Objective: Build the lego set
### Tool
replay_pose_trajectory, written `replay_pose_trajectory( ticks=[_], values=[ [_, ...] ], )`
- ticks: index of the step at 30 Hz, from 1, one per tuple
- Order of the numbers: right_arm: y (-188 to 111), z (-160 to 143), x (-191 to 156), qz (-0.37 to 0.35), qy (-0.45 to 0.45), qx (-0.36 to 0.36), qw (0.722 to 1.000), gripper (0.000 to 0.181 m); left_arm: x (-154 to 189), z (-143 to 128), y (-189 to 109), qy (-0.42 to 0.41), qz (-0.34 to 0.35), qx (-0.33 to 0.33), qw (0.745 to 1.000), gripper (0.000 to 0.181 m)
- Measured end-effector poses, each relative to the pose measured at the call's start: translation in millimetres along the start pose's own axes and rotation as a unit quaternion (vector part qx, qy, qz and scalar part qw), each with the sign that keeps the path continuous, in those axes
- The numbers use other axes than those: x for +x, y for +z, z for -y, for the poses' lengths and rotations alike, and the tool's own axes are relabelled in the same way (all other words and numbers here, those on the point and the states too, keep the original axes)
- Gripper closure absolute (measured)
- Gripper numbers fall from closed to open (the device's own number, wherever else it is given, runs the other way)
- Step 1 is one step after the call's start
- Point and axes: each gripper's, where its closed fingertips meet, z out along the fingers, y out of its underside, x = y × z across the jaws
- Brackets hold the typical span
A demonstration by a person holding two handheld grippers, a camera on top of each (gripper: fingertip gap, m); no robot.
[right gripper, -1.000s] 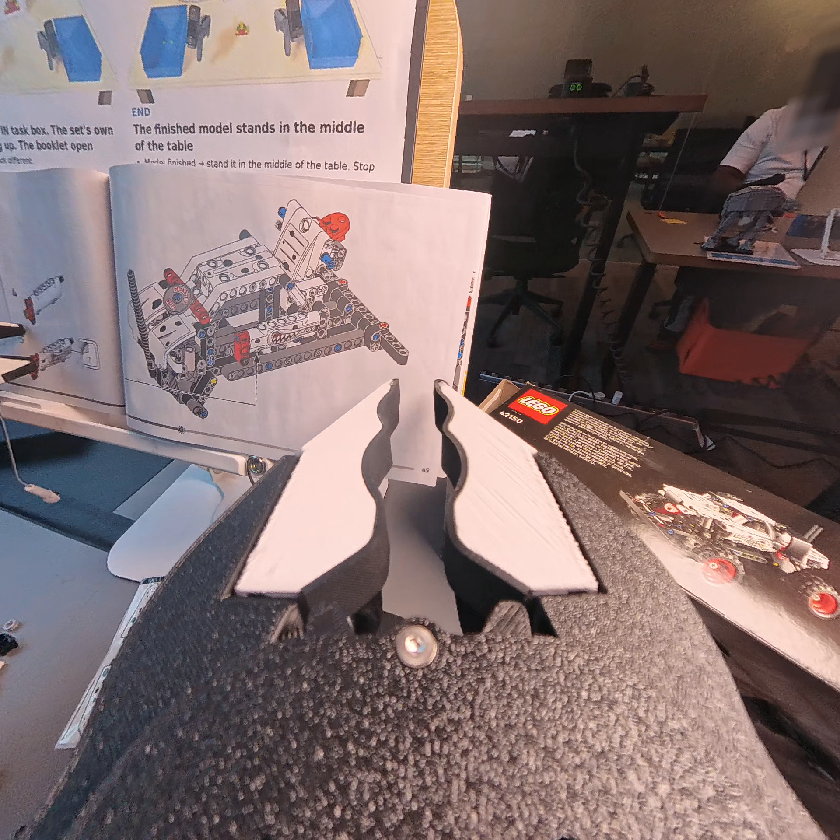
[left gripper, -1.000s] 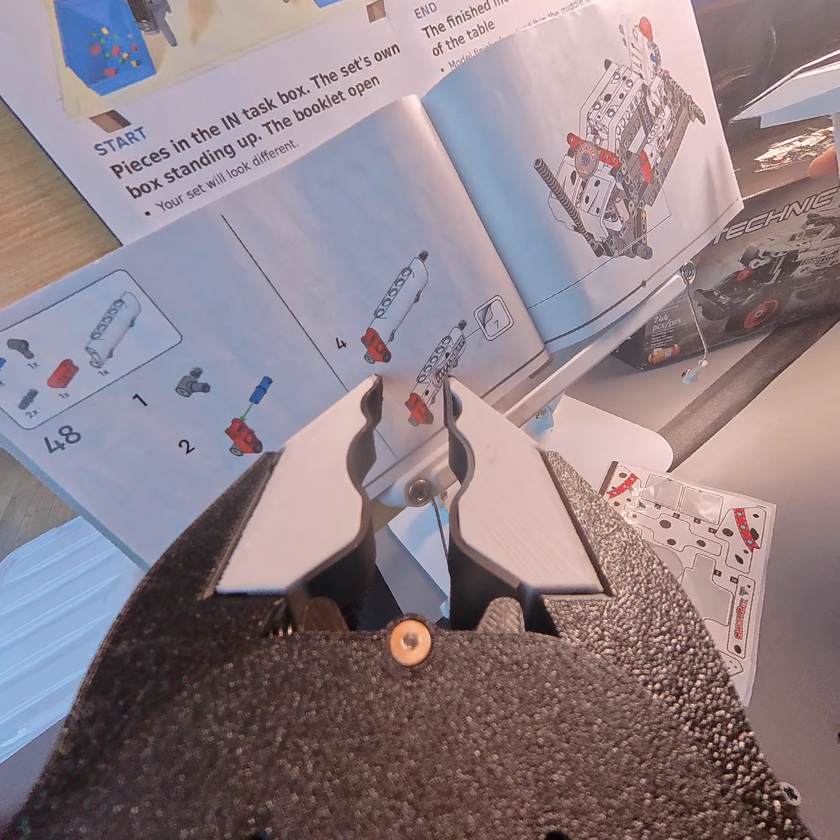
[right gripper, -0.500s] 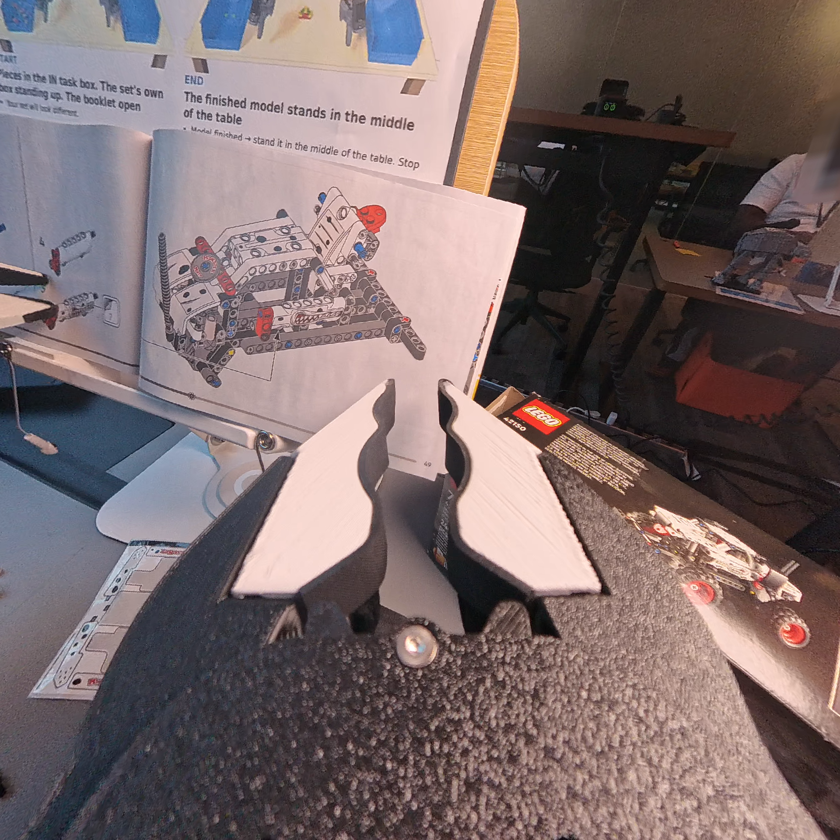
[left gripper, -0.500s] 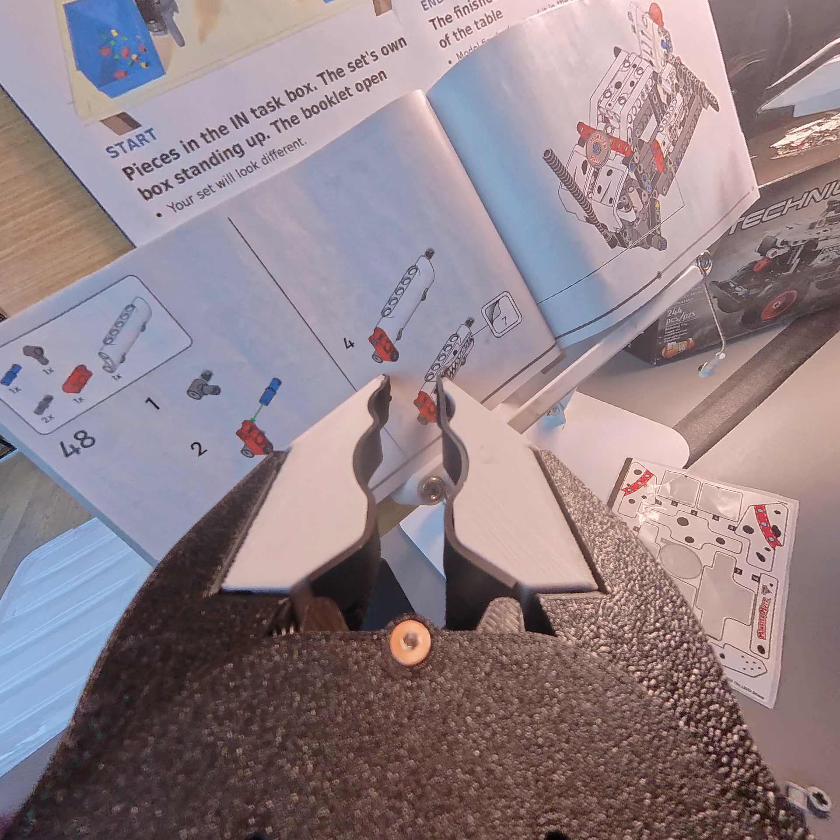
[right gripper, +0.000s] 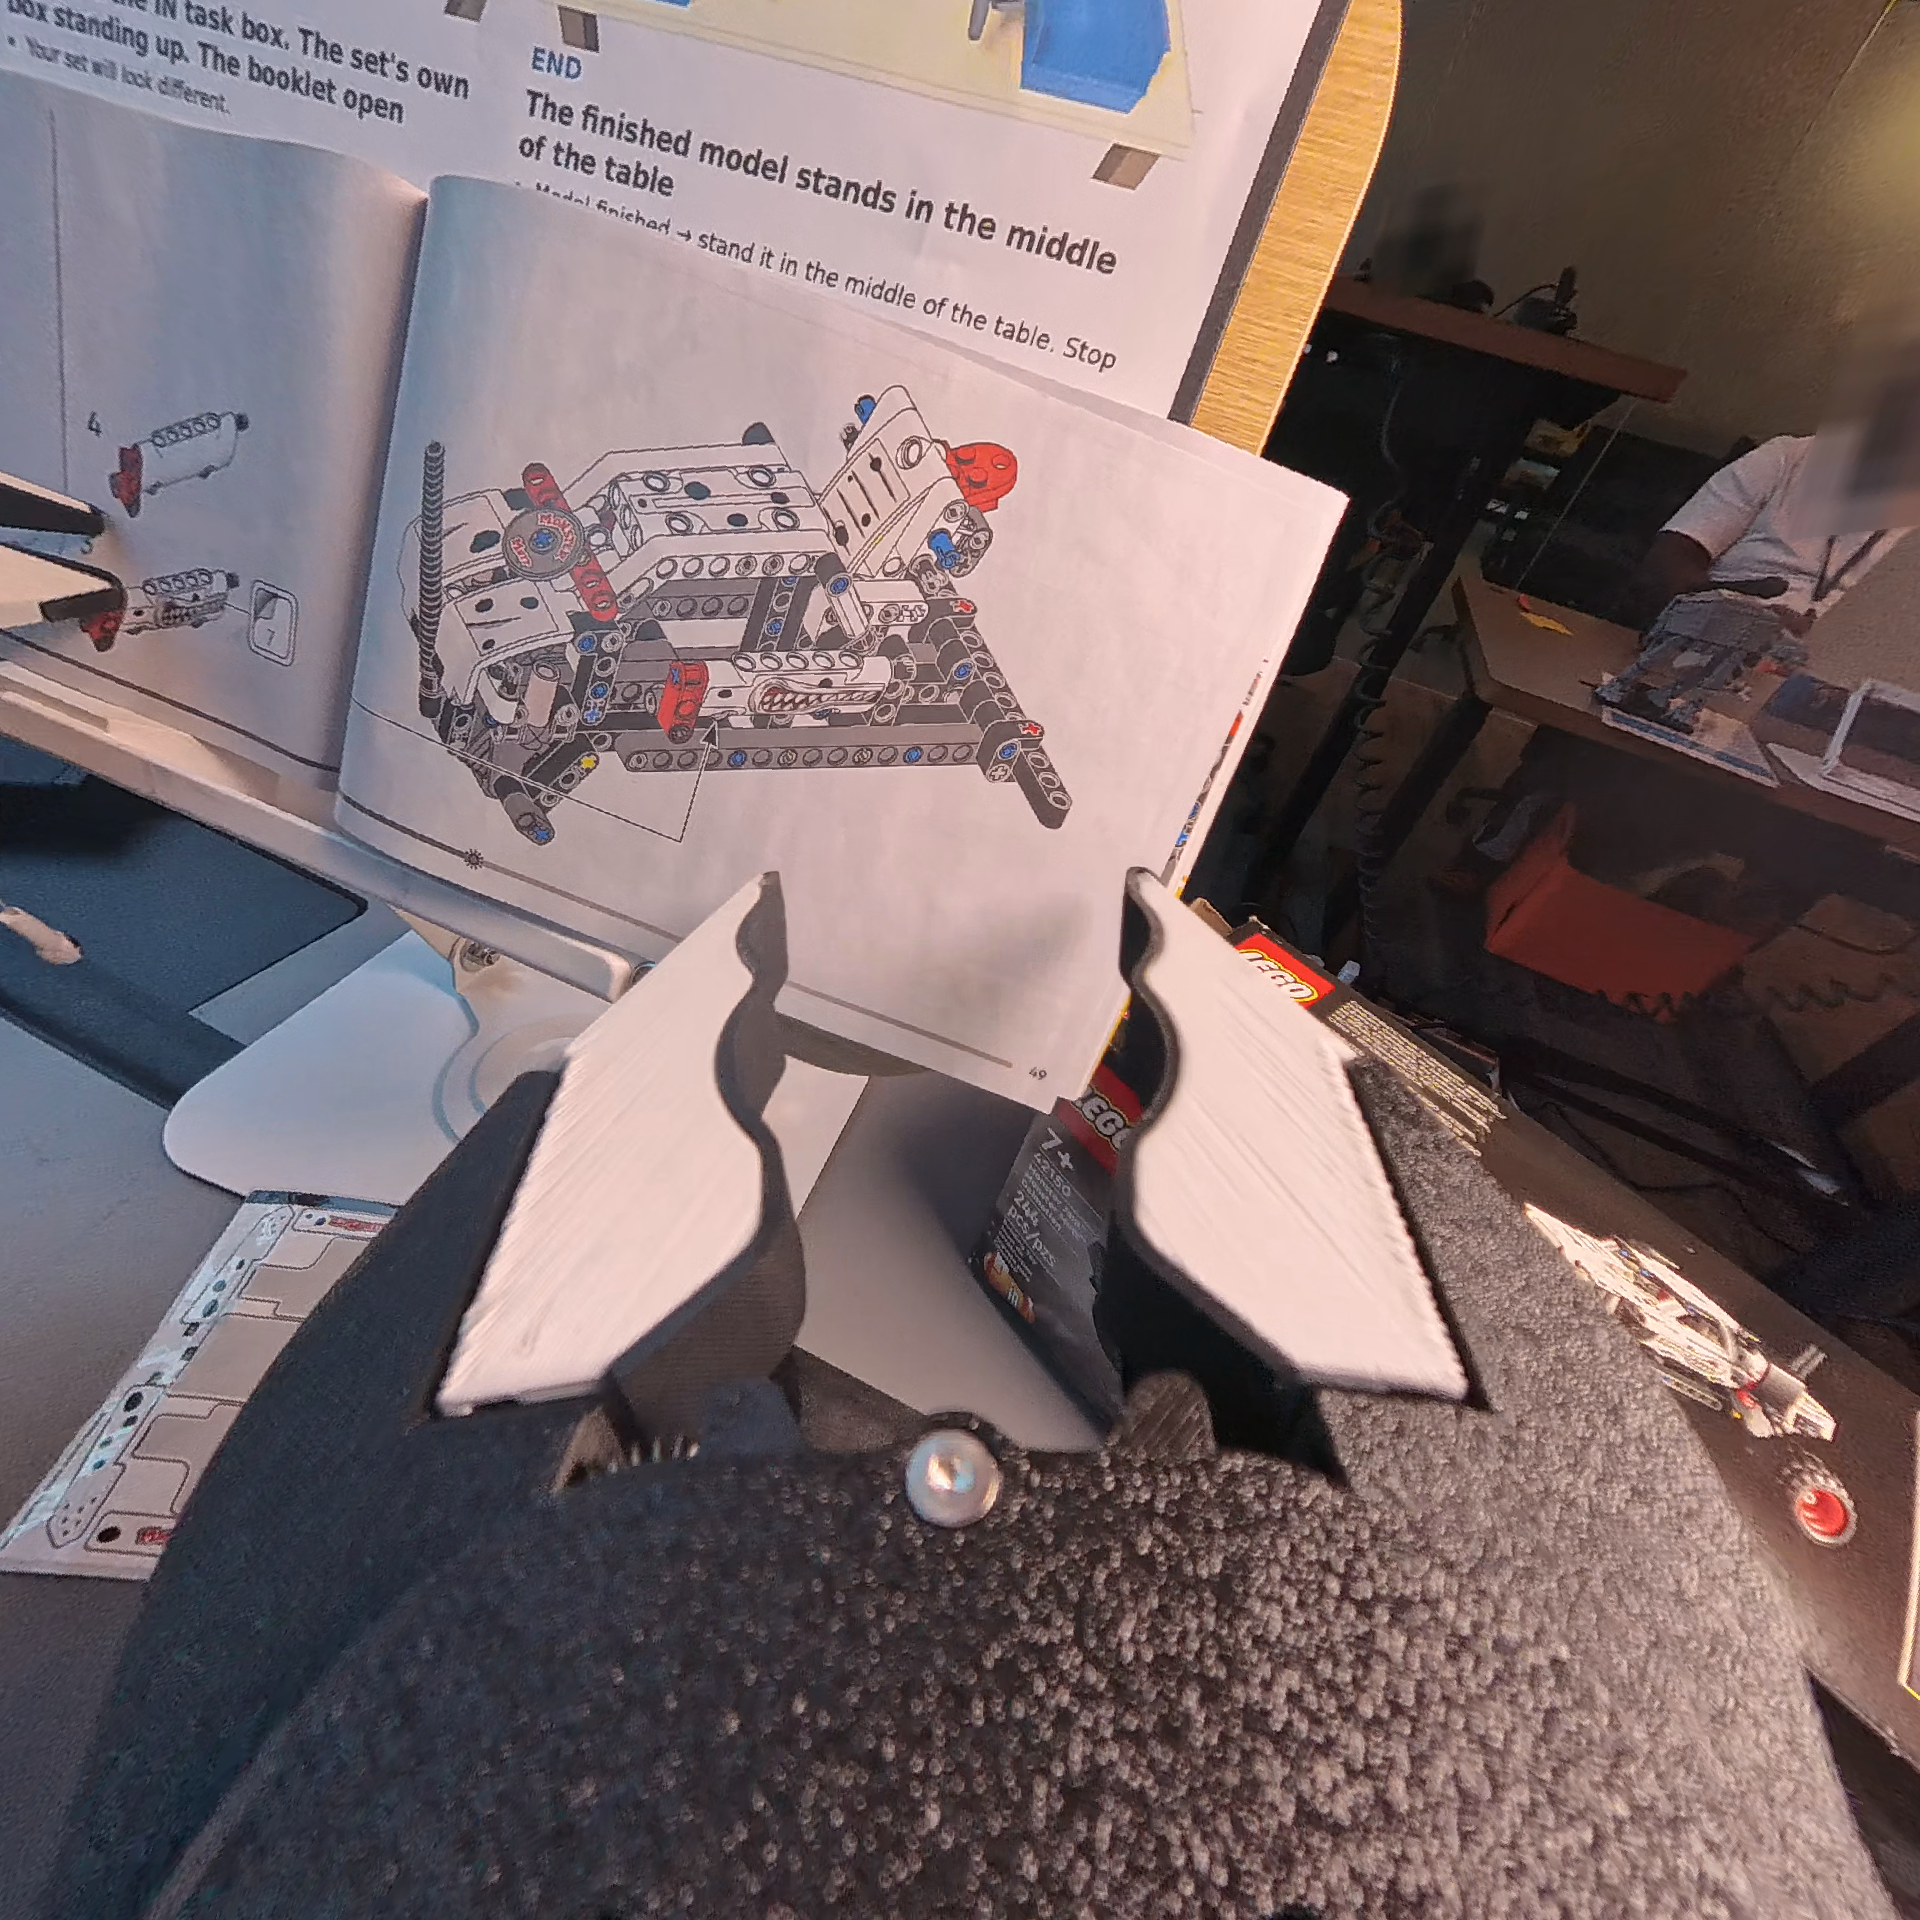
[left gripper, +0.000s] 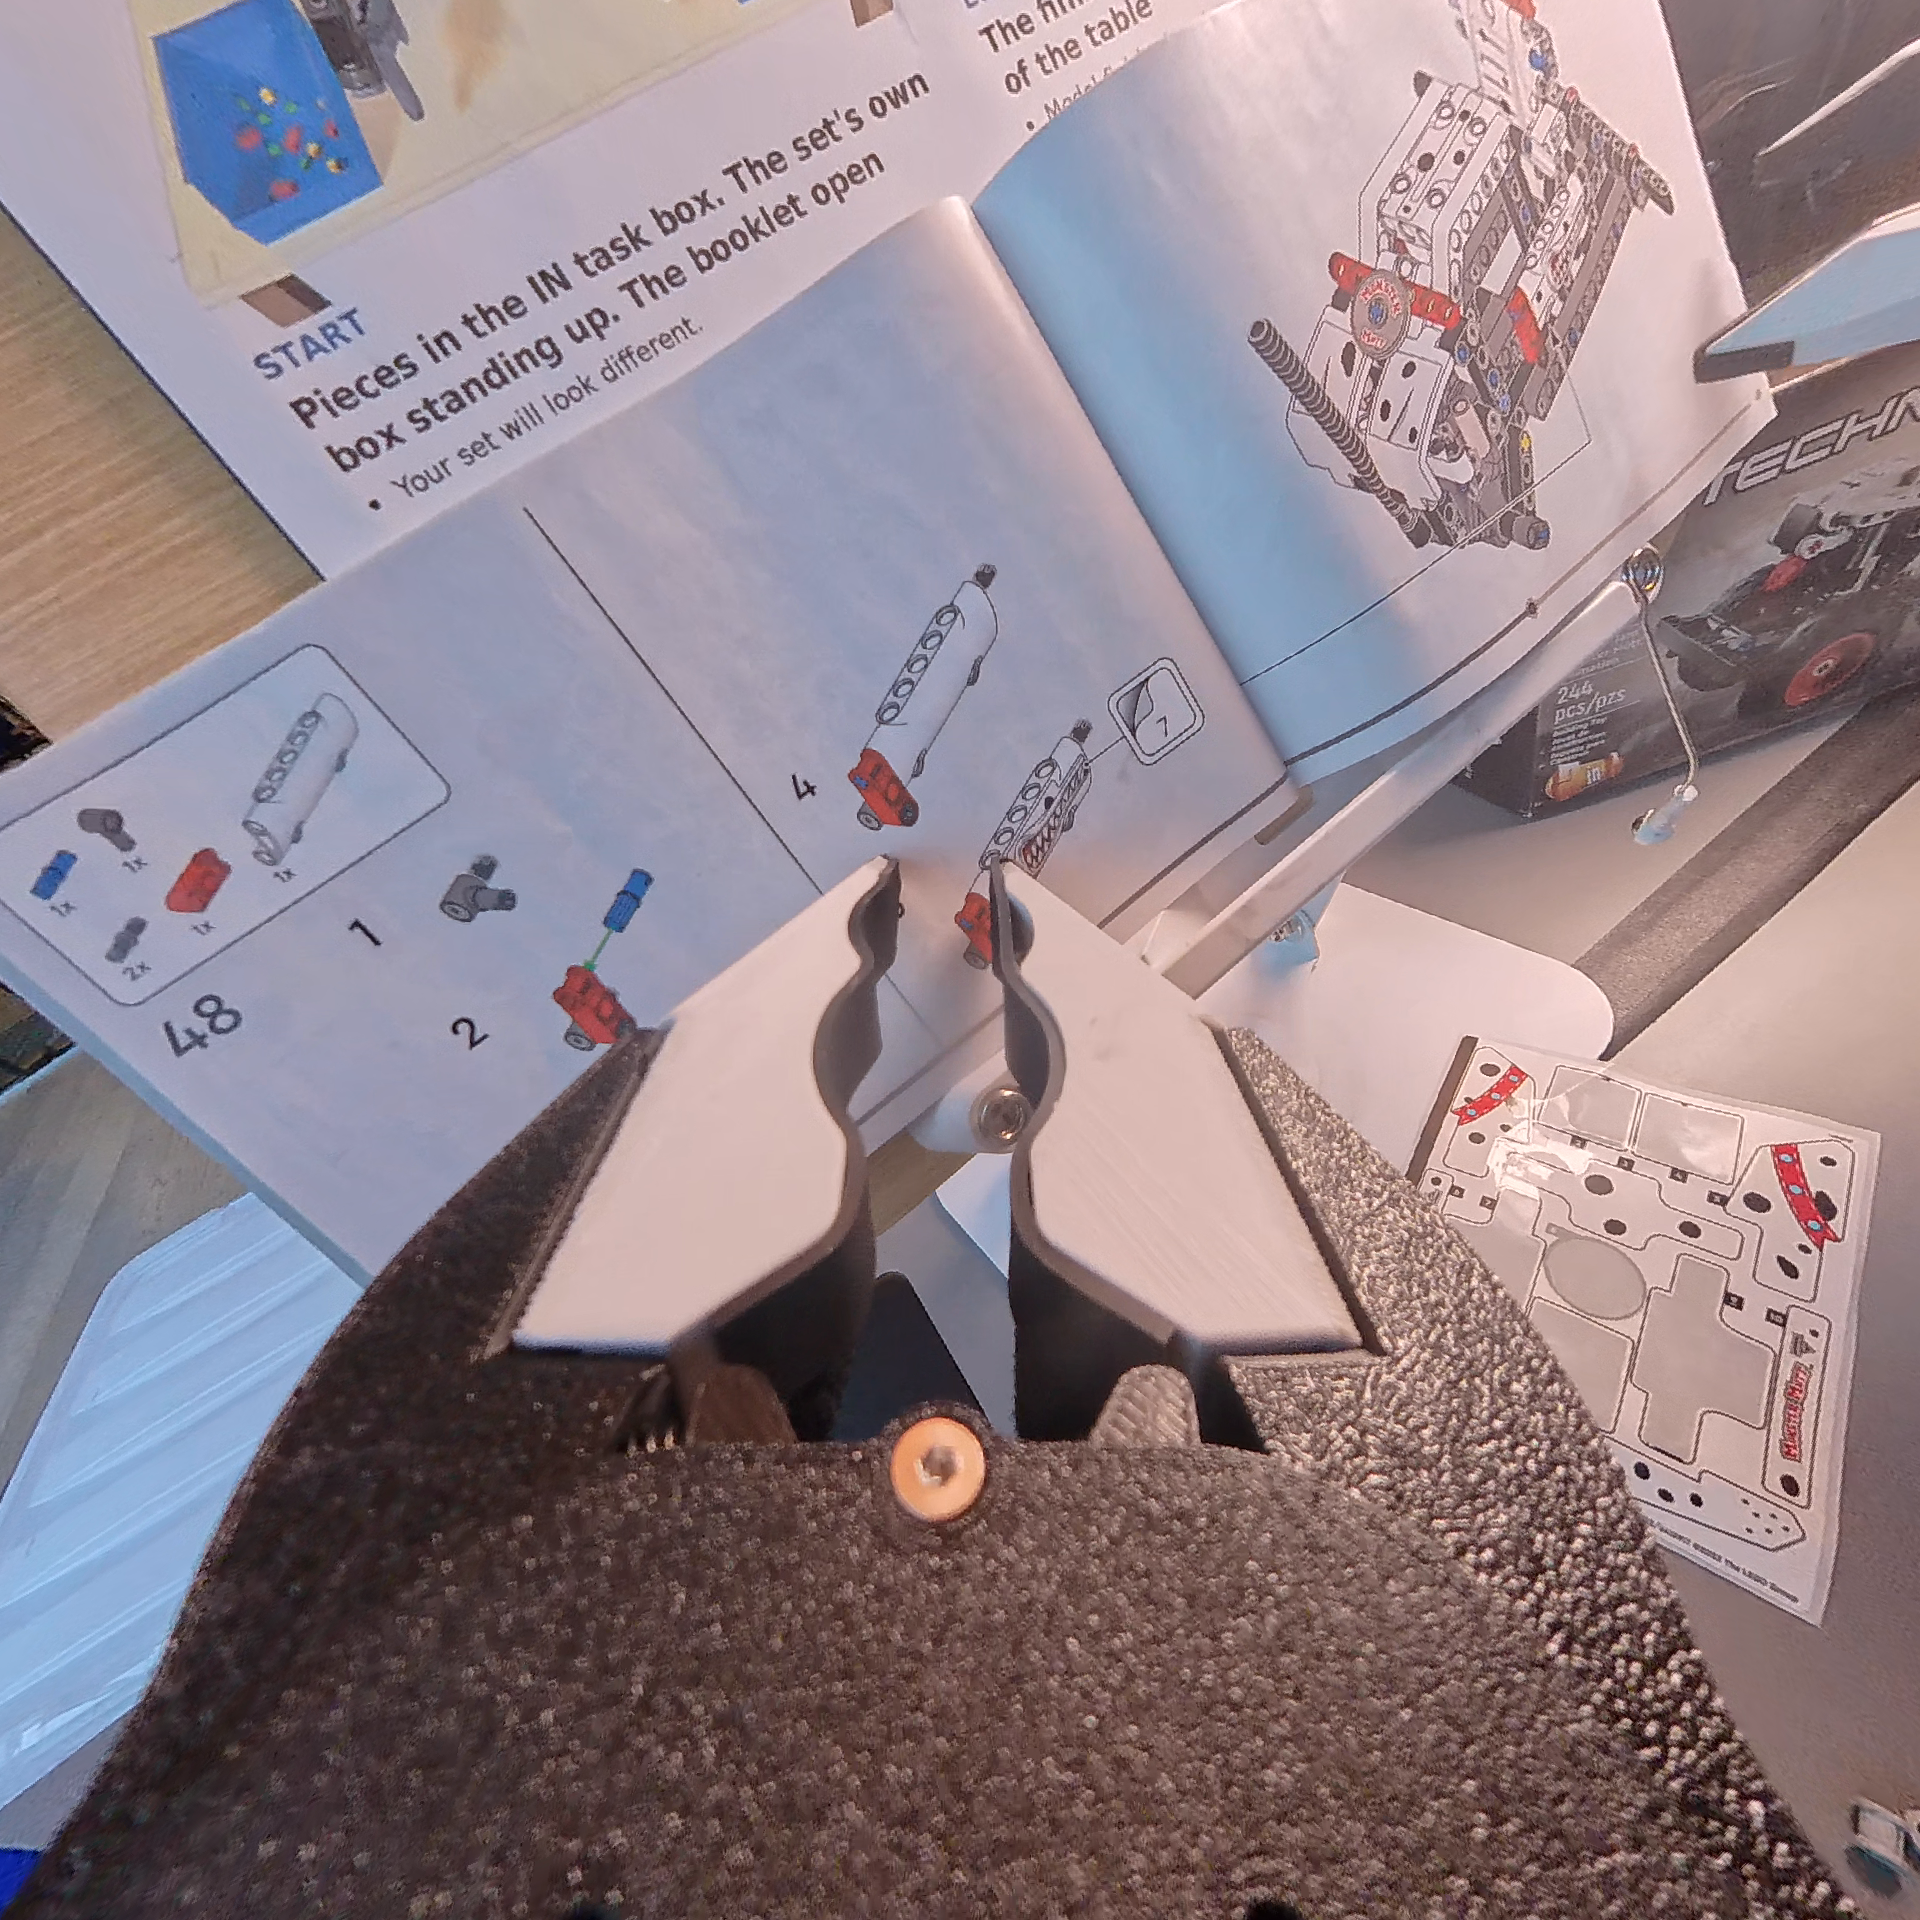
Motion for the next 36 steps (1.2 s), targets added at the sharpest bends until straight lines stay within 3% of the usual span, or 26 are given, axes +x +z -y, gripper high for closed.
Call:
replay_pose_trajectory(
  ticks=[6,17,30,36],
  values=[
    [5,1,-3,-0.017,-0.003,-0.002,1.000,0.095,0,0,1,0.004,0.004,-0.001,1.000,0.165],
    [12,-3,-9,-0.008,0.012,-0.004,1.000,0.091,-1,-1,1,0.012,0.007,0.000,1.000,0.165],
    [12,-4,-18,0.007,0.012,0.002,1.000,0.102,-1,-1,2,0.012,0.008,0.001,1.000,0.165],
    [9,-1,-28,0.024,0.001,0.006,1.000,0.122,0,-1,1,0.006,0.004,0.001,1.000,0.164]
  ],
)
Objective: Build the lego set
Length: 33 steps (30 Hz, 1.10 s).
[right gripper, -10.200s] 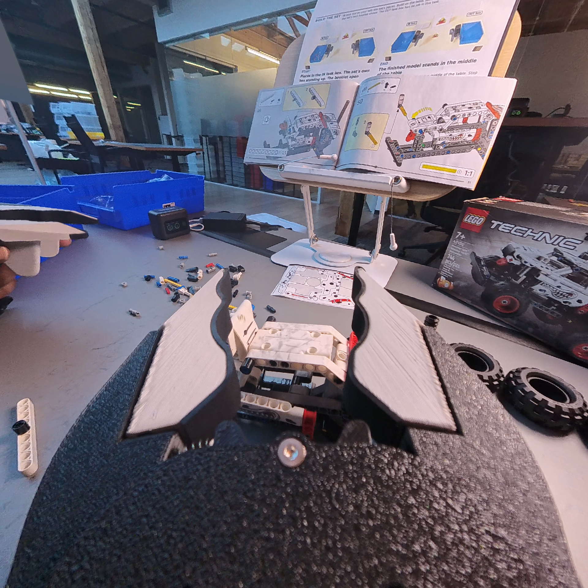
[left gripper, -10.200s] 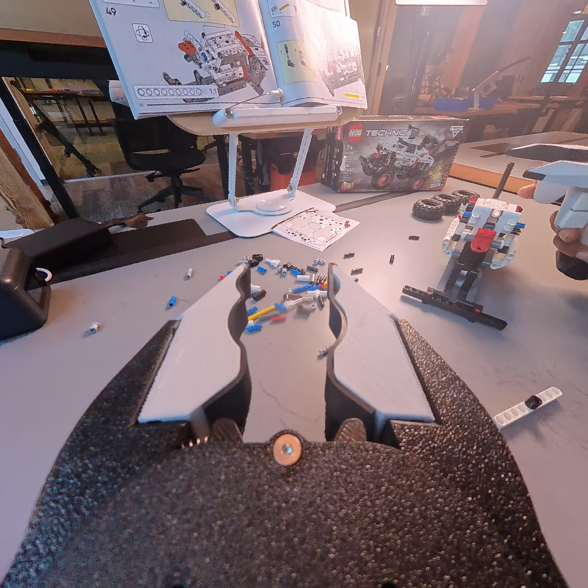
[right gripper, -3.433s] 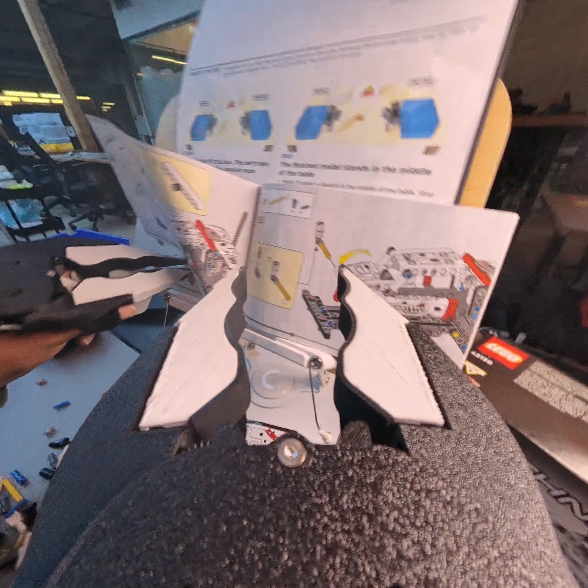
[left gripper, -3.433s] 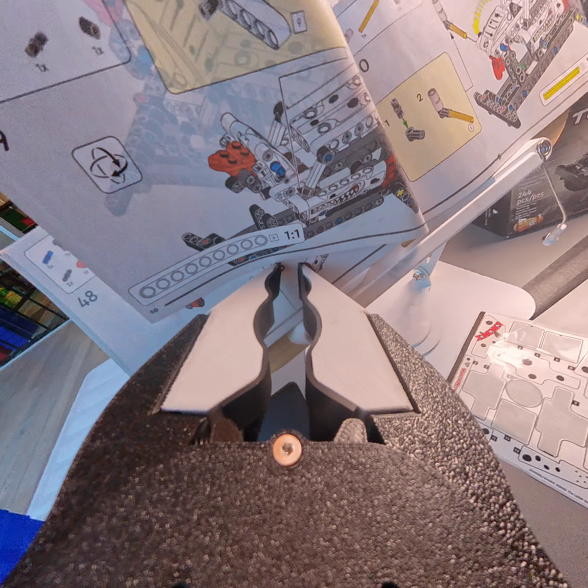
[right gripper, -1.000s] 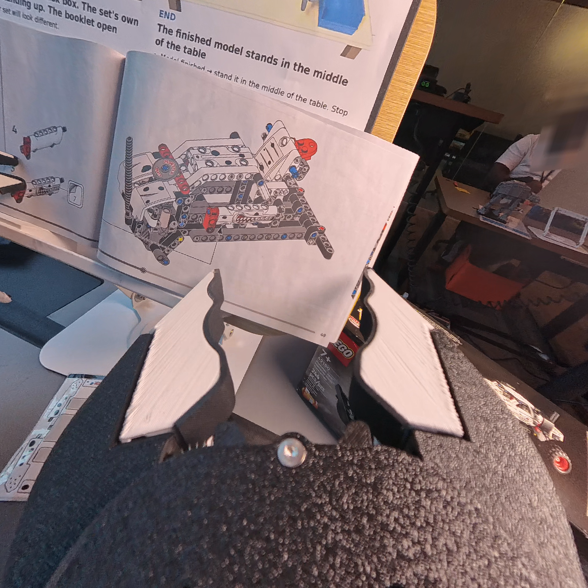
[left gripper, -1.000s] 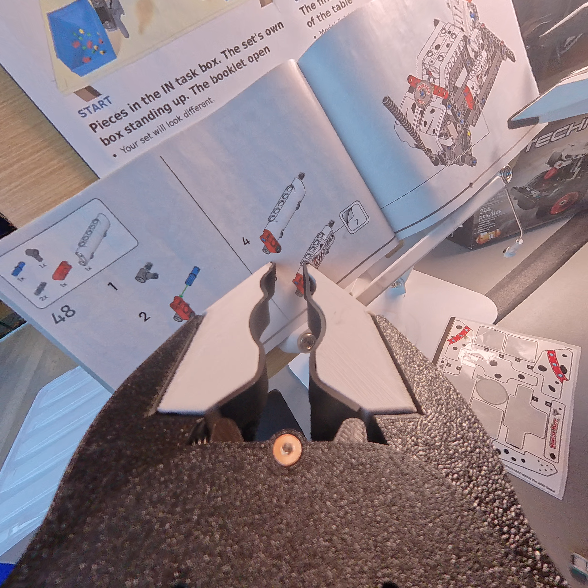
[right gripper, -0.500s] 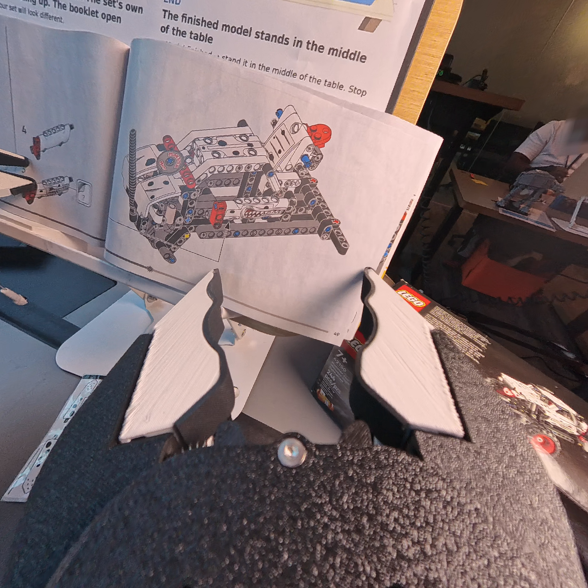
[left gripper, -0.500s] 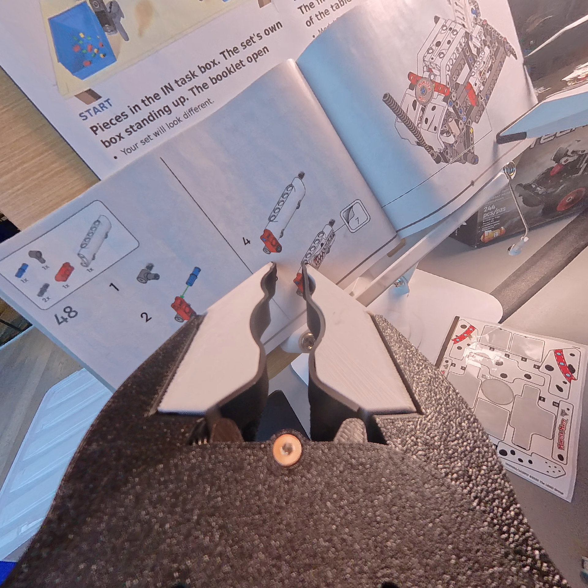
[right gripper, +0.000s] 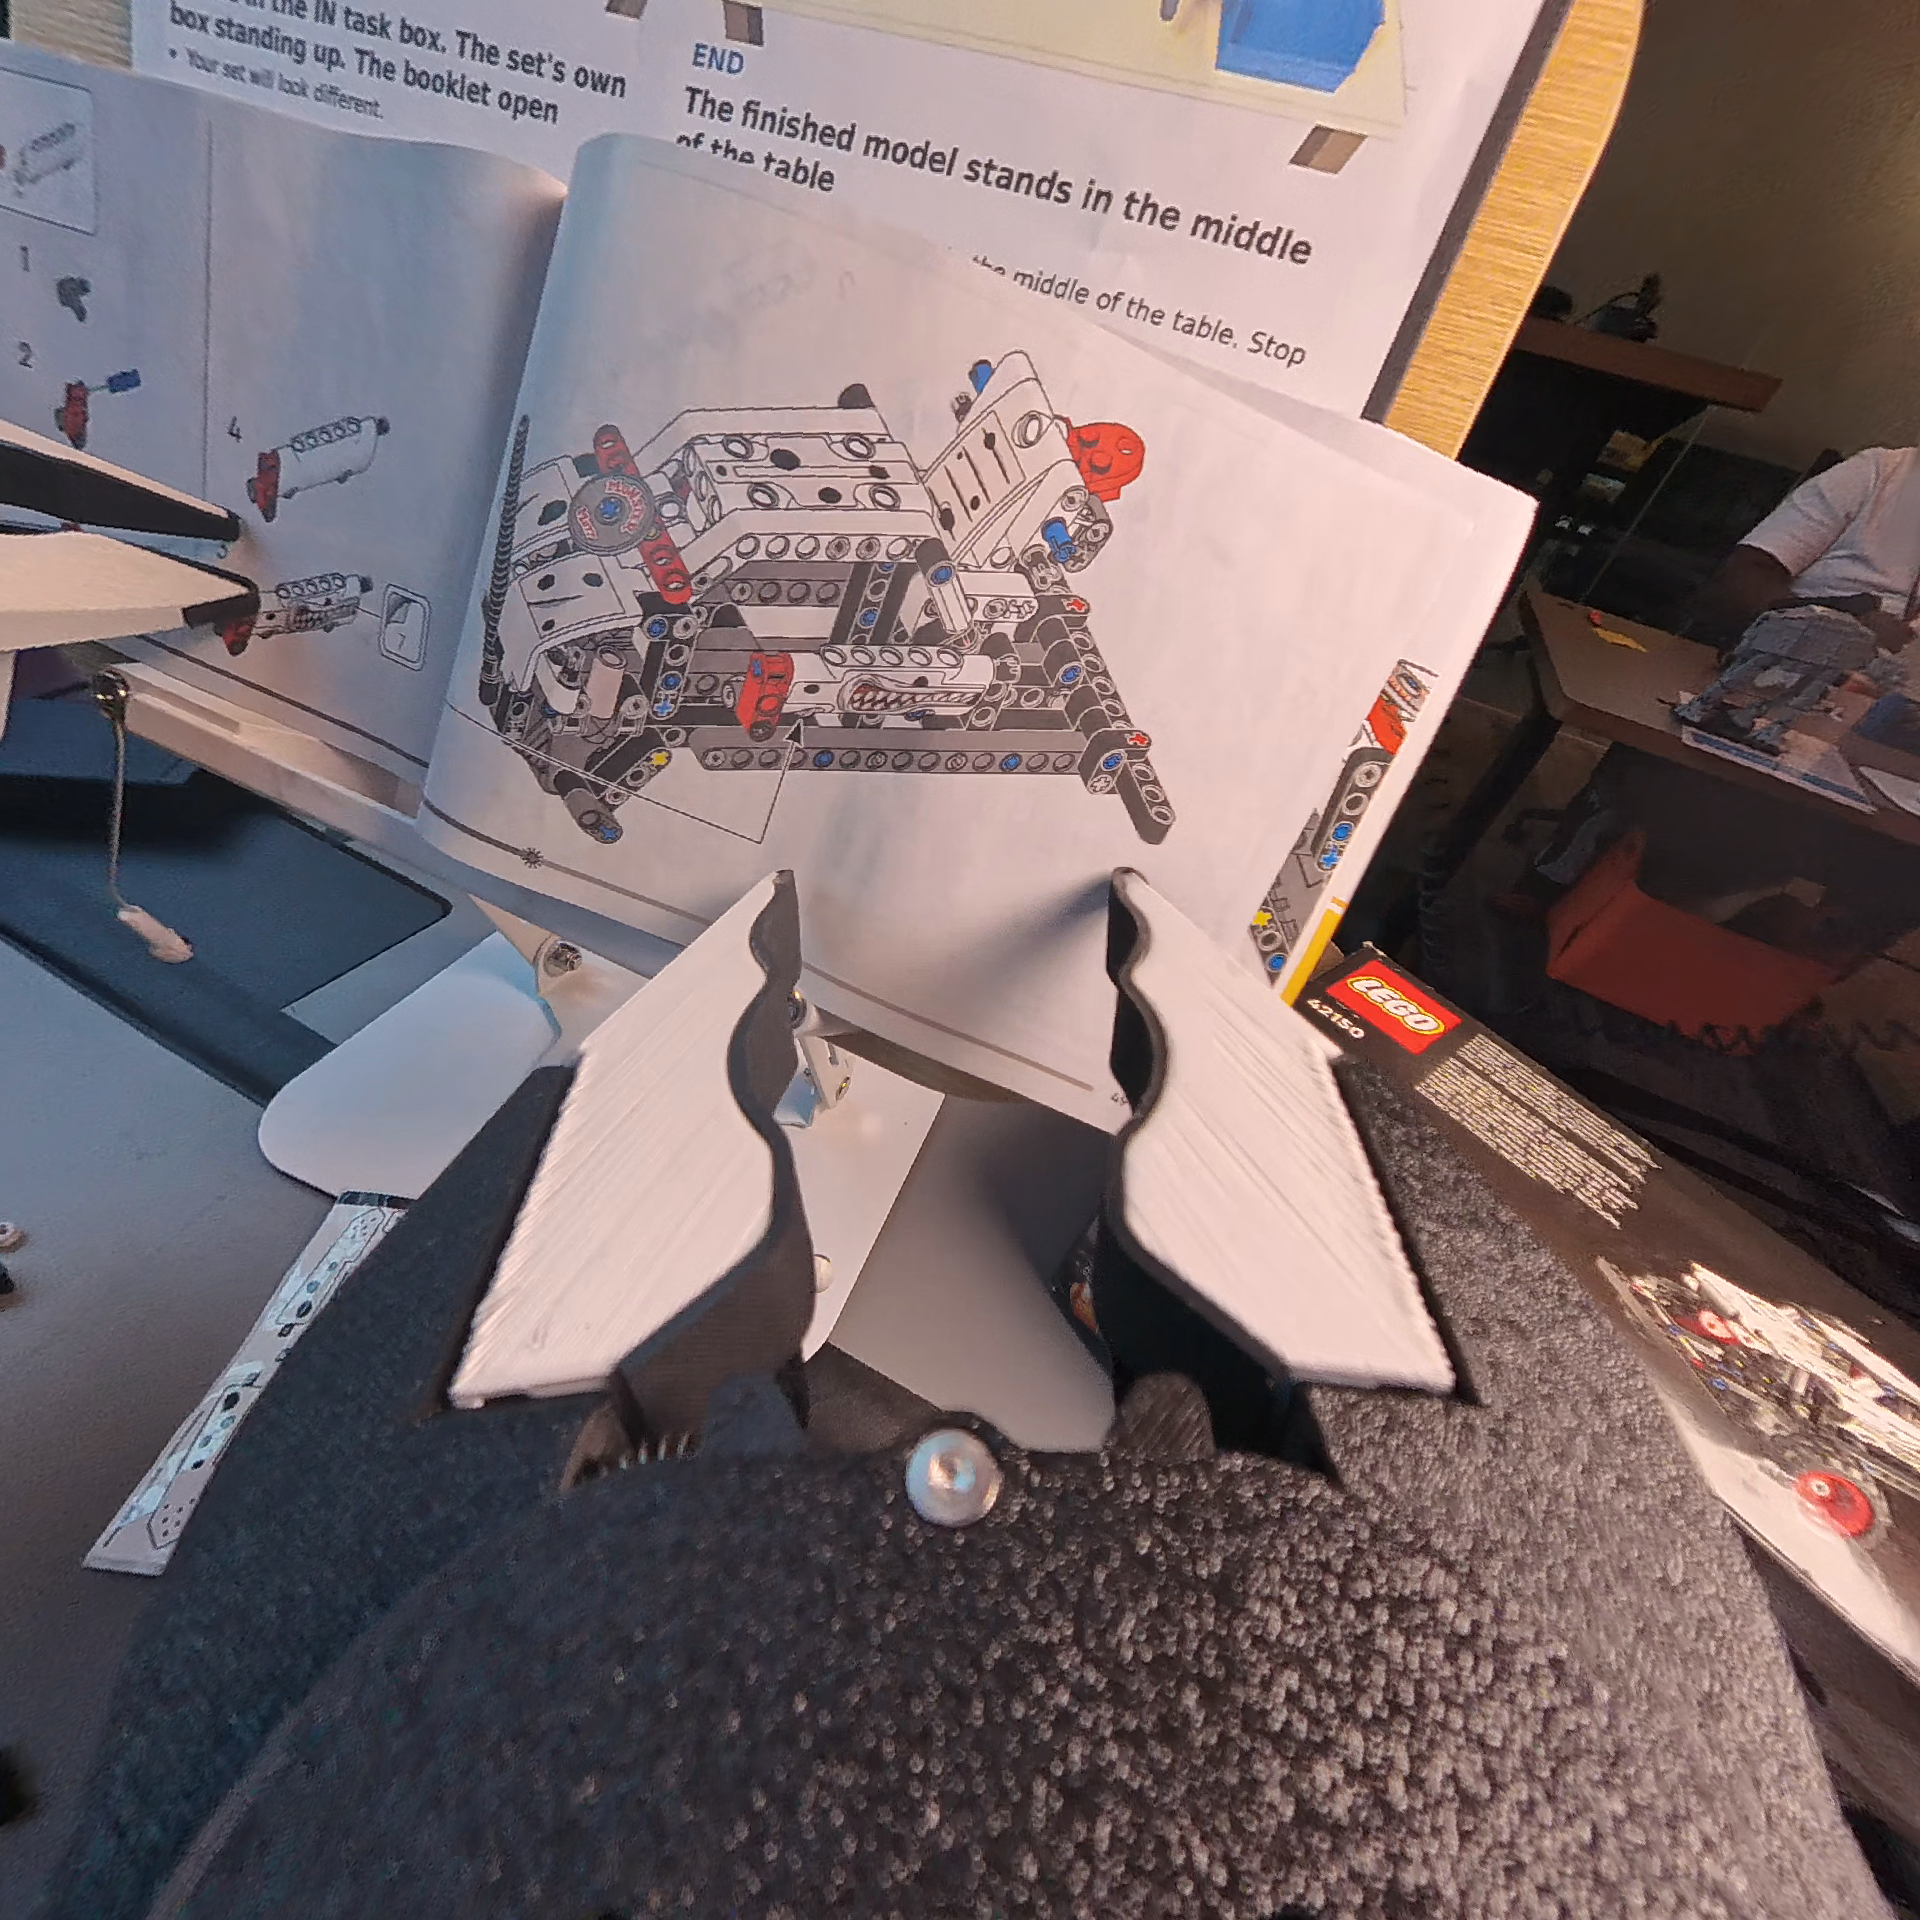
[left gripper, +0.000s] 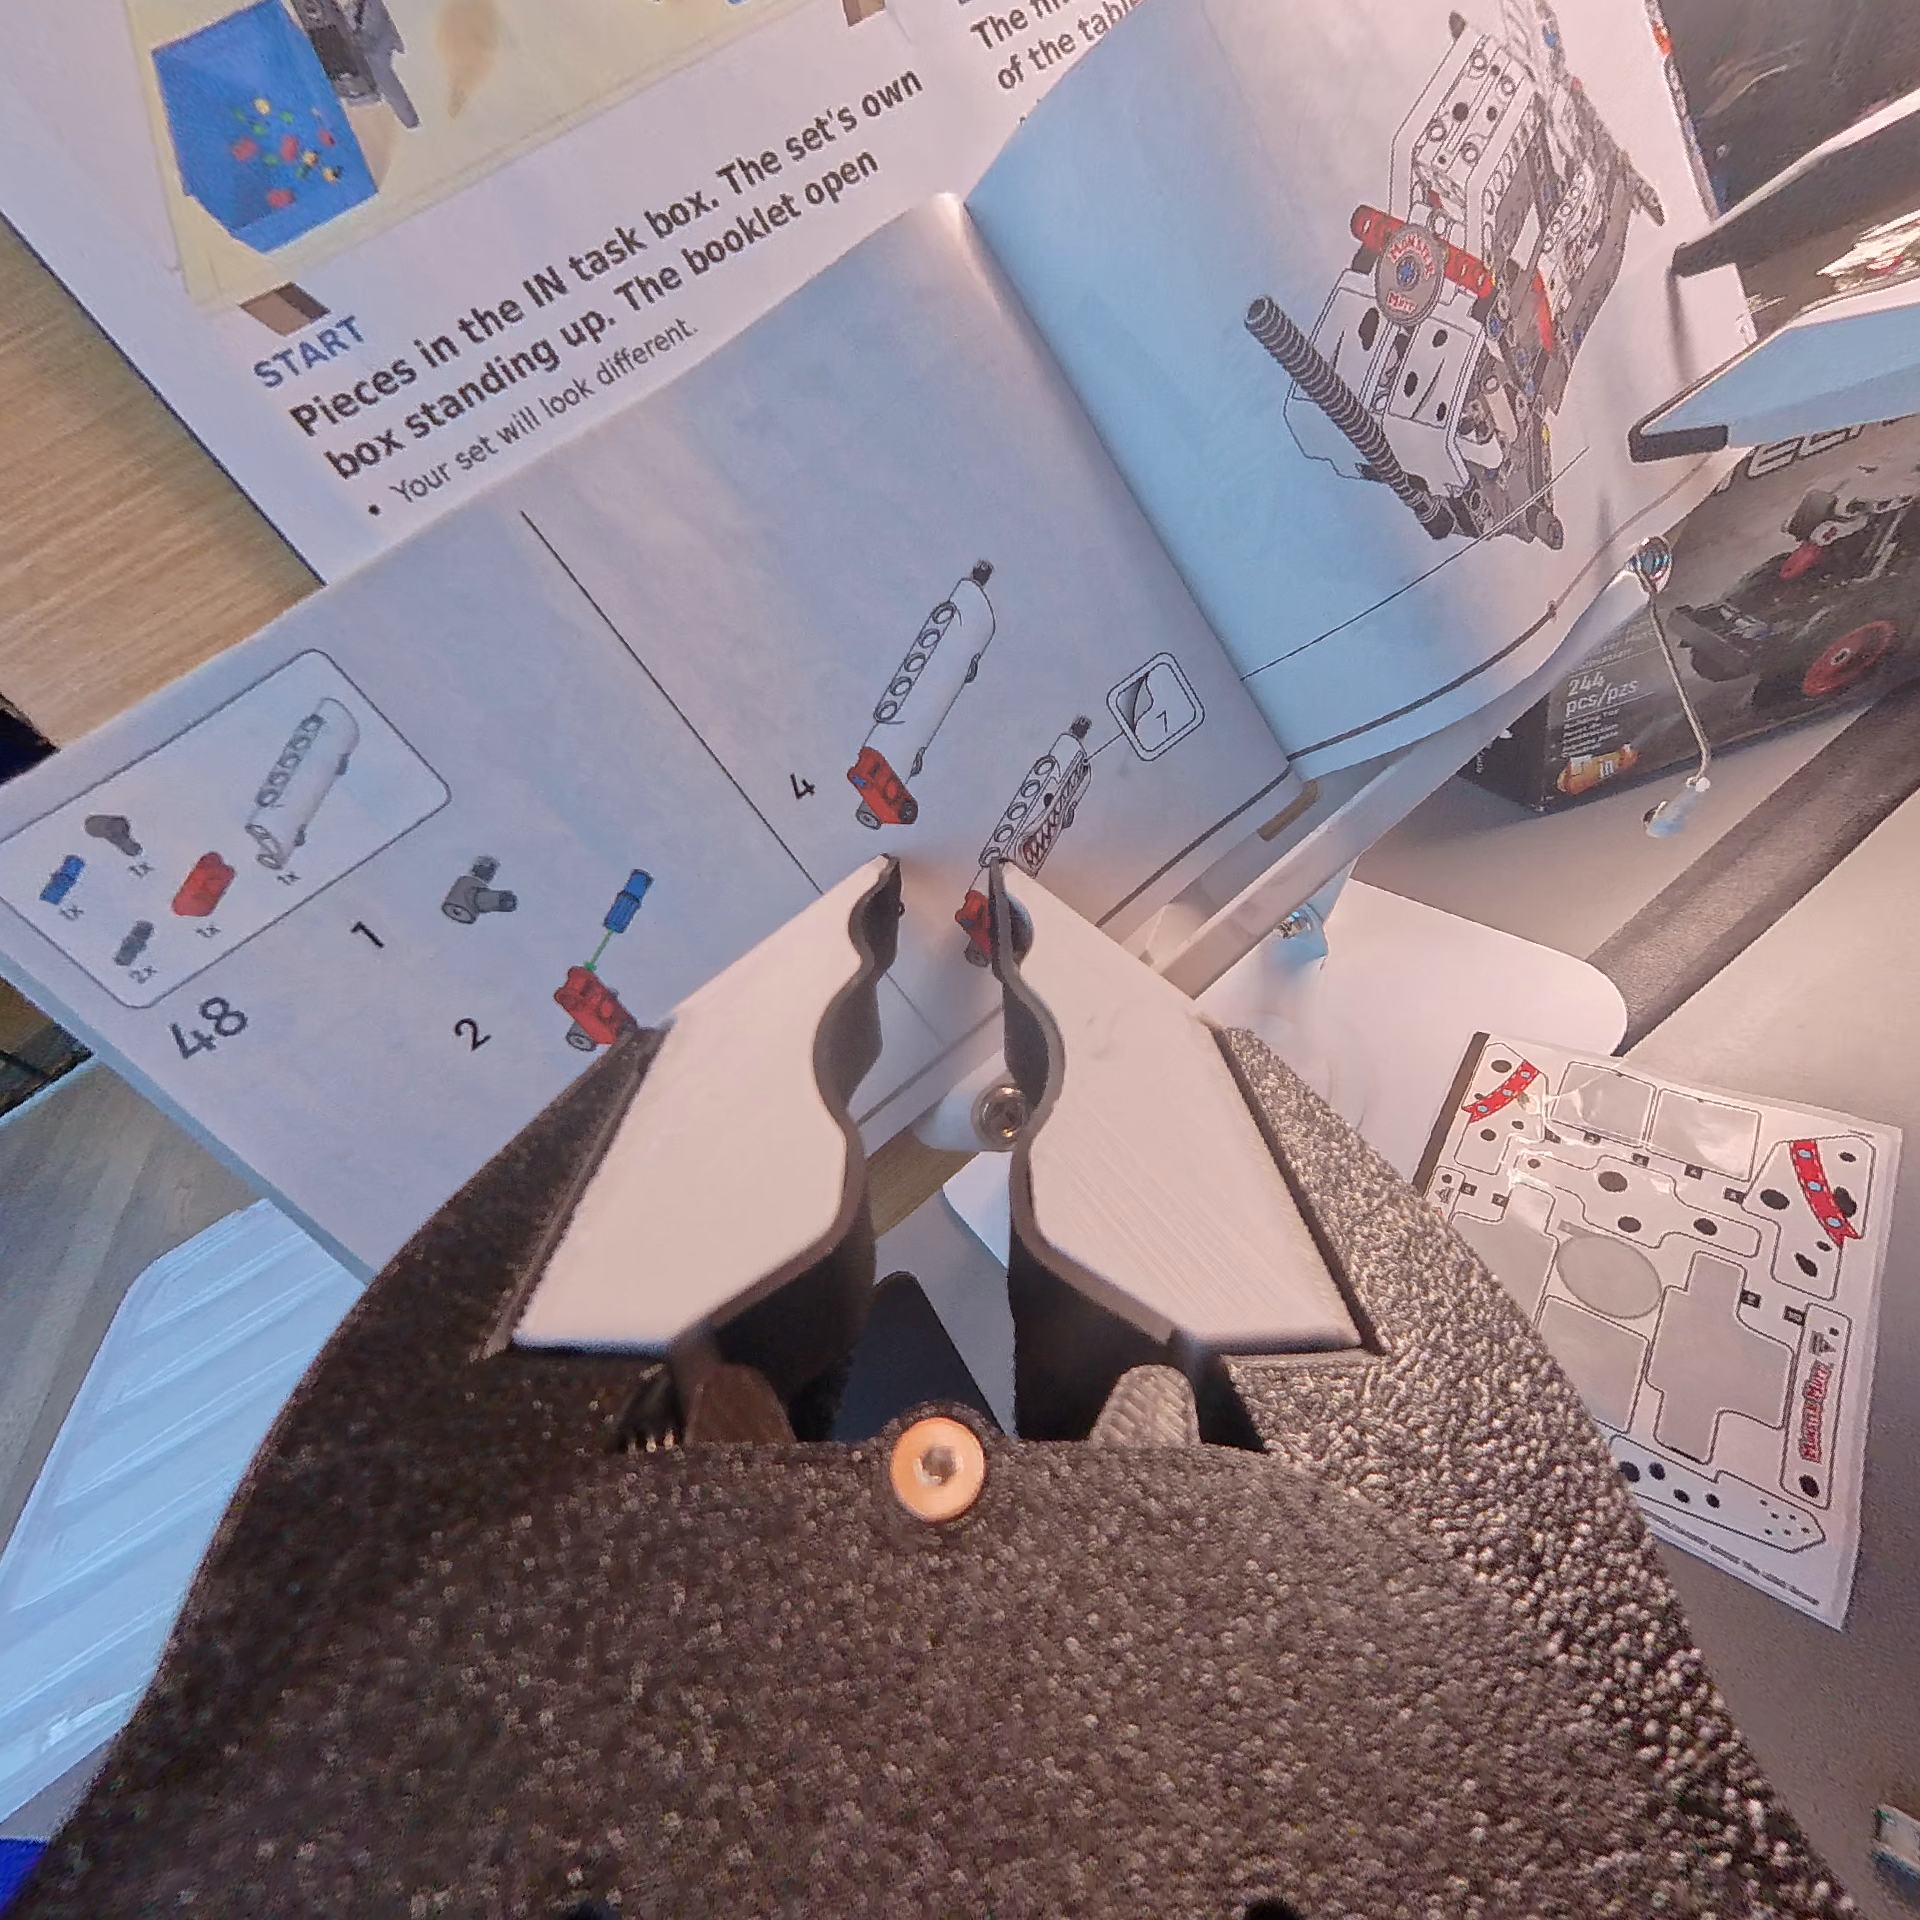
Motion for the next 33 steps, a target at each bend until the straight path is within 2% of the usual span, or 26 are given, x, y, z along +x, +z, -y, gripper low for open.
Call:
replay_pose_trajectory(
  ticks=[3,6,9,13,23,33],
  values=[
    [3,-1,-2,-0.002,-0.013,-0.009,1.000,0.126,1,0,-2,-0.002,-0.004,-0.004,1.000,0.162],
    [3,3,-2,-0.008,-0.016,-0.009,1.000,0.117,-4,1,-10,-0.017,0.004,0.000,1.000,0.151],
    [2,6,4,-0.030,-0.021,-0.008,0.999,0.108,-23,1,-28,-0.072,0.041,0.033,0.996,0.142],
    [5,2,5,-0.031,-0.013,-0.020,0.999,0.103,-40,-16,-39,-0.146,0.055,0.031,0.987,0.119],
    [8,1,8,-0.045,-0.005,-0.030,0.999,0.098,-34,-33,-43,-0.159,0.039,0.027,0.986,0.108],
    [9,4,-2,-0.042,-0.004,-0.031,0.999,0.098,-33,-37,-41,-0.170,0.032,0.029,0.985,0.111]
  ],
)
